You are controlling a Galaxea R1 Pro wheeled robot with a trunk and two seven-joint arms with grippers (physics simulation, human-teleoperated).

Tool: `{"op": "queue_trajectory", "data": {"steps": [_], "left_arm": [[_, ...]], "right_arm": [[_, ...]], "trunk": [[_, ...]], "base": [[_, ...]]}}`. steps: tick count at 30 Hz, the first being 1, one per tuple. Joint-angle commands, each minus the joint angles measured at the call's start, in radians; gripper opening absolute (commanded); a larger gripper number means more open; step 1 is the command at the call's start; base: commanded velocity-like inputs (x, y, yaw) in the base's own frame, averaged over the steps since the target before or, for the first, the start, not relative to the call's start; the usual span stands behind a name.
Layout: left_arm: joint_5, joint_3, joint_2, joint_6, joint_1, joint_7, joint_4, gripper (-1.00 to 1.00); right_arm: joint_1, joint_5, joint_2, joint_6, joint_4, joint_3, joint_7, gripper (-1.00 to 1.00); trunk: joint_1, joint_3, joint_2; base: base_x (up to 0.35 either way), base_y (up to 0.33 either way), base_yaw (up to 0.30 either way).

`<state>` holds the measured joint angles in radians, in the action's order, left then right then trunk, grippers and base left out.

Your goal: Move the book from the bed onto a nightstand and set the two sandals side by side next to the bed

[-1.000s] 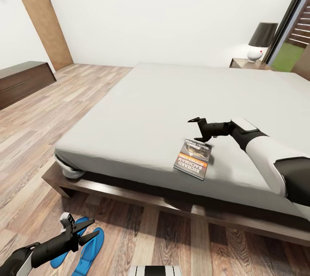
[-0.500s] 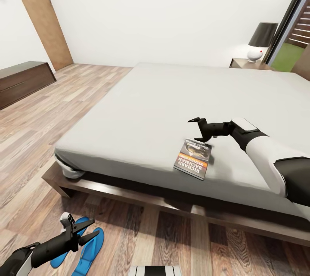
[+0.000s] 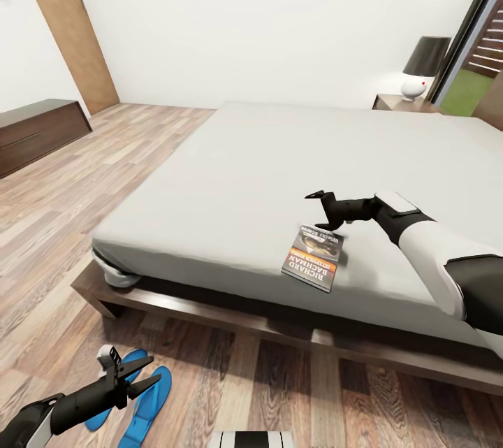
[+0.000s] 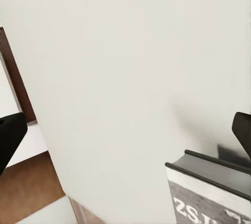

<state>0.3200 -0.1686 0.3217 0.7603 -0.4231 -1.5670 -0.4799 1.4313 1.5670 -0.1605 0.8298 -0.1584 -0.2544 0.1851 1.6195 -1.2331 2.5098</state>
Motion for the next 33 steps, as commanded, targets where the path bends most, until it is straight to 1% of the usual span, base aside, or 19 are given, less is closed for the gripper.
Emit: {"op": "queue_trajectory", "data": {"steps": [1,33], "left_arm": [[-0.001,0.0,0.0,0.011,0.0,-0.004,0.0,1.0],[-0.001,-0.003,0.004,0.011,0.0,-0.004,0.0,1.0]], "right_arm": [[0.0,0.004,-0.001,0.003,-0.001,-0.011,0.01,1.0],[0.0,0.005,-0.001,0.003,-0.002,-0.011,0.01,1.0]], "trunk": [[0.0,-0.001,0.0],[0.0,-0.001,0.0]], "base": [[-0.021,0.015,0.0],[-0.002,0.002,0.0]]}}
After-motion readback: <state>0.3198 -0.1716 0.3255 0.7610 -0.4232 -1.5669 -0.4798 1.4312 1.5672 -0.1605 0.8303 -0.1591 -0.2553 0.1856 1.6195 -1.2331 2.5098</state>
